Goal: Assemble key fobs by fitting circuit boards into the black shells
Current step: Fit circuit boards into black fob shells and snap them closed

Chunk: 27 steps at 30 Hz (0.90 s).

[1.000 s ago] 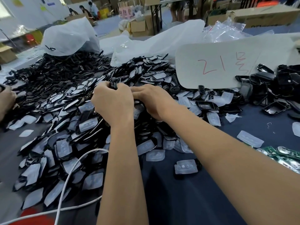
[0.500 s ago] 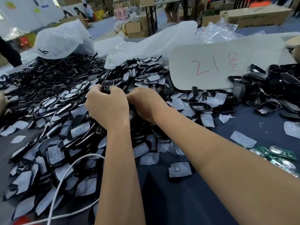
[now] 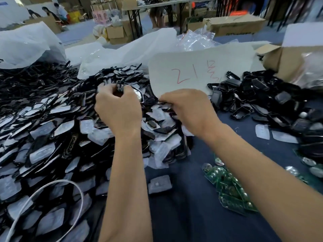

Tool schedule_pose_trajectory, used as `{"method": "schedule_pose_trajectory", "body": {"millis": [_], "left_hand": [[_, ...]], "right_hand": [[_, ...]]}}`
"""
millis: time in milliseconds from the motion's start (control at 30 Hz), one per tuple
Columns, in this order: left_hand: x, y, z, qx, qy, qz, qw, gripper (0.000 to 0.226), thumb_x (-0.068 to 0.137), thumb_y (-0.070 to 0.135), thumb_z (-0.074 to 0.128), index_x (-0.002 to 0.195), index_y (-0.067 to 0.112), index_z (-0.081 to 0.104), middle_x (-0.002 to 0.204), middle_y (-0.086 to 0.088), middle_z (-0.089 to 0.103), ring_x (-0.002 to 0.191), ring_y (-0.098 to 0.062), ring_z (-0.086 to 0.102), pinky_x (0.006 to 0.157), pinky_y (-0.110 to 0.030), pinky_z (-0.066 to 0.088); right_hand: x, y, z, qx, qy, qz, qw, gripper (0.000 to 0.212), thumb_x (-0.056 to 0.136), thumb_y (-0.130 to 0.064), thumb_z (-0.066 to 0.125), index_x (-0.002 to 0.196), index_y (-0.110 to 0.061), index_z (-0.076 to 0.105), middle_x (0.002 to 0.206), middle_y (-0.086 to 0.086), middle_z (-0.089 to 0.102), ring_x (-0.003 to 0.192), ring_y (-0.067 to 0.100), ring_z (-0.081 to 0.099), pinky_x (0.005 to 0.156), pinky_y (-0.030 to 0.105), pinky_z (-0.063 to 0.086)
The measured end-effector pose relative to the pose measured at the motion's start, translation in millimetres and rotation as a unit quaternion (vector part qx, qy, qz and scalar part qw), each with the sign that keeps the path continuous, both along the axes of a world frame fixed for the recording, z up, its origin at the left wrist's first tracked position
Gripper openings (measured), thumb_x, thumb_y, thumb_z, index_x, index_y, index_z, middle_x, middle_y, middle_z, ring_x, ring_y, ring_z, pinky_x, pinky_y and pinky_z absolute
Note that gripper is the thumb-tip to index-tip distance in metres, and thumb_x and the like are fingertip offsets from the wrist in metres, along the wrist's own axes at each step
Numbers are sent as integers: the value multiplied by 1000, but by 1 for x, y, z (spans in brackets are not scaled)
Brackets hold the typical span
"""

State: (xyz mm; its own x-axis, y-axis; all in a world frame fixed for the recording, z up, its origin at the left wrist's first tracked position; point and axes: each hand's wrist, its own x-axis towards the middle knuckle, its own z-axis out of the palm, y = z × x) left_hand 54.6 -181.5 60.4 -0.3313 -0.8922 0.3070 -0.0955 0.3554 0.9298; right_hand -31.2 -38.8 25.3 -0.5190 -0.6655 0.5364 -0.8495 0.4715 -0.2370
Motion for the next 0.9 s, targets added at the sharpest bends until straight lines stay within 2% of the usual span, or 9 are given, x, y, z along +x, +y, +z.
{"method": "schedule_pose_trajectory", "body": {"millis": [67,100,167,233,333,467,667,767,900], "left_hand": [[-17,32,-14,25,-66,-140,988,17,82,22,64,75,7,66,76,-18,71,71,-41,70,68,-53,61],[-26,52,-21,28,-101,-209,972,17,82,22,66,77,6,67,78,-20,71,74,-42,71,71,-55,62],[-38,89,-36,17,-165,-313,935,14,83,24,74,77,17,64,81,-10,73,78,-36,73,79,-50,63],[-49,114,-52,-19,-209,-365,907,19,85,25,80,84,28,61,83,3,70,81,-28,73,80,-40,61],[-59,131,-69,-108,-262,-344,895,24,88,30,80,107,23,67,83,9,60,86,-18,64,71,-25,47],[-57,134,-80,-175,-252,-302,903,26,92,34,71,116,24,72,94,4,72,86,-13,62,71,-25,41],[-52,142,-87,-221,-234,-283,904,25,94,34,69,117,26,73,106,3,67,88,-12,57,74,-25,37],[-50,145,-88,-212,-213,-270,915,20,93,29,70,112,24,72,108,3,64,90,-13,59,75,-24,36],[-51,146,-85,-215,-170,-255,927,16,93,23,70,108,22,73,105,5,64,87,-7,53,75,-22,36]], "right_hand": [[-11,46,-3,33,-17,-67,997,38,91,-3,64,120,-26,76,108,2,79,100,32,71,79,44,57],[-15,71,-5,48,-26,-94,994,42,89,0,64,119,-27,77,106,3,79,99,32,71,78,45,57],[-20,111,-12,82,-41,-134,987,50,83,6,64,118,-27,78,109,4,79,103,33,72,79,45,58],[-22,139,-21,132,-51,-152,978,54,86,6,63,124,-29,76,118,4,78,109,32,70,83,44,57],[-21,168,-28,115,-86,-129,981,51,88,4,68,131,-23,73,124,4,75,114,32,68,92,44,55],[-23,189,-31,50,-104,-123,986,63,81,0,79,141,-15,65,141,5,66,133,25,58,113,41,45],[-16,201,-42,18,-97,-167,981,45,83,-9,84,126,-10,70,118,12,71,114,30,61,96,46,52],[-15,203,-42,18,-87,-165,982,39,82,-4,83,119,-10,73,113,9,74,108,30,66,94,47,54],[-12,207,-43,-17,-80,-177,981,41,83,12,67,118,-7,75,112,10,77,106,28,71,95,43,57]]}}
